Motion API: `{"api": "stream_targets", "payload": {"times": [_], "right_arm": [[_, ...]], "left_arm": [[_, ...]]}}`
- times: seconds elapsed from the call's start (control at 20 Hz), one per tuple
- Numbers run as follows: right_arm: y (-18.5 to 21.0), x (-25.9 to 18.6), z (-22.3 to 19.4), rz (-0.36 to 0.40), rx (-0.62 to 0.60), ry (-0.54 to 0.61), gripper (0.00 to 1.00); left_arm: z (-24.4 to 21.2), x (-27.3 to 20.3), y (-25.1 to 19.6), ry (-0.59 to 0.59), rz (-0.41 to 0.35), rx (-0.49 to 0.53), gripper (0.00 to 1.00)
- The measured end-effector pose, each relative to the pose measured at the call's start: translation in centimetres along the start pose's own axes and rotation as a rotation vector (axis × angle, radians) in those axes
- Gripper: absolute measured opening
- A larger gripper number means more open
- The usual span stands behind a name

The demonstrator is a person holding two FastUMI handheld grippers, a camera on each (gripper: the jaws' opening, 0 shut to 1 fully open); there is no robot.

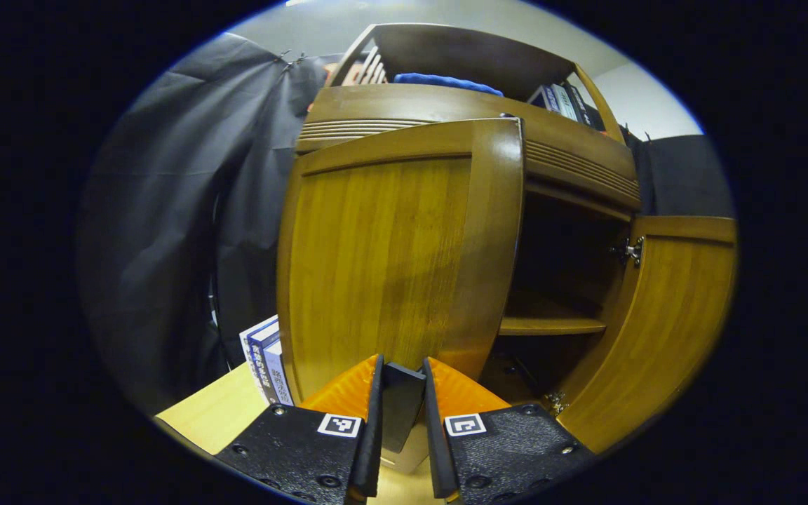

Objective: Open the right door of the double-door shoe cabinet with the right hand, and open the left door with the left hand.

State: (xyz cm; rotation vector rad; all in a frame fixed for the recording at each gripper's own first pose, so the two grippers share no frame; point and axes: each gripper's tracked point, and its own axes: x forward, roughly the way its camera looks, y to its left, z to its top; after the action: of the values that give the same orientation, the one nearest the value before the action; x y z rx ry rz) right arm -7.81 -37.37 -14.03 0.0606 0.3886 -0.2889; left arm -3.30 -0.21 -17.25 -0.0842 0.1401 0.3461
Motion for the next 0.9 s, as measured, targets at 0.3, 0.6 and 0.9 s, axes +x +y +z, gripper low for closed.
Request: {"api": "stream_targets", "payload": {"times": [0.3,0.6,0.9], "right_arm": [[1.6,2.7,0.0,0.097,-0.007,0.024,0.22],[3.1,4.5,0.3,0.134,-0.030,0.031,0.22],[3.6,5.2,-0.4,0.136,-0.038,0.042,0.23]], "left_arm": [[0.2,-2.2,1.8,0.001,-0.023,-0.044,0.30],[0.3,-3.4,3.1,0.006,-0.046,-0.073,0.31],[0.6,-5.4,5.7,0.004,-0.002,-0.057,0.39]]}}
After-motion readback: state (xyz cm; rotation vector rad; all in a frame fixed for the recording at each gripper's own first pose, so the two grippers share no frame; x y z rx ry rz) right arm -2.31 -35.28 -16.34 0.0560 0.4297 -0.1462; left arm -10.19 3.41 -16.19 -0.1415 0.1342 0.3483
